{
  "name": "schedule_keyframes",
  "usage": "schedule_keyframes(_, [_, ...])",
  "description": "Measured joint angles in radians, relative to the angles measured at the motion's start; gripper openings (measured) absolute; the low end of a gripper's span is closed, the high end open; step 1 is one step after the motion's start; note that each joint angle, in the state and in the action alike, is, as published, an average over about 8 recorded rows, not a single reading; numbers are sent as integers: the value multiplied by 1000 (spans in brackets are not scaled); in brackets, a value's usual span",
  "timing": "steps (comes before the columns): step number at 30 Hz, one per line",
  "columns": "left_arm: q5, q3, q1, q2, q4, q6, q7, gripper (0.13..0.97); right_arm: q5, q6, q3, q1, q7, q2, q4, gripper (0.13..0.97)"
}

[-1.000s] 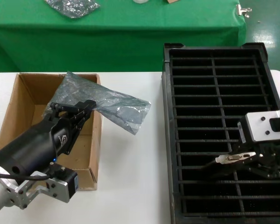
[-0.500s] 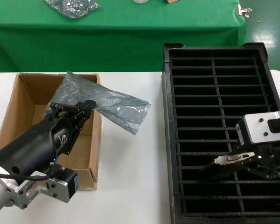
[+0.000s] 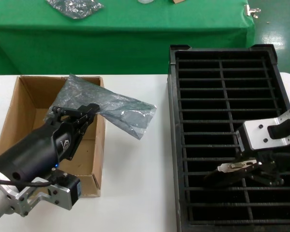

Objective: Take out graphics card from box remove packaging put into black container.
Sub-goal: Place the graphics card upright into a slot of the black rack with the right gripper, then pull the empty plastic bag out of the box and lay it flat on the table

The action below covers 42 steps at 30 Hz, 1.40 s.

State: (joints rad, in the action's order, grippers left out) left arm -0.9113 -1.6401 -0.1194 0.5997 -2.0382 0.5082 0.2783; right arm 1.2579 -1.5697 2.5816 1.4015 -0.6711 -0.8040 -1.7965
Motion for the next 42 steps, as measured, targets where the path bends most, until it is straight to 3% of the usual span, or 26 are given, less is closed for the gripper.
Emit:
schedule_keyframes(27, [0,0,0,0,0,0,0,139,-45,0,-9,-18,24,82,60,189])
schedule_keyframes(36, [0,0,0,0,0,0,0,139,-45,0,-9,-18,24,82,60,224])
schedule_keyframes(42, [0,0,0,0,0,0,0,139,-45,0,-9,-18,24,82,60,299])
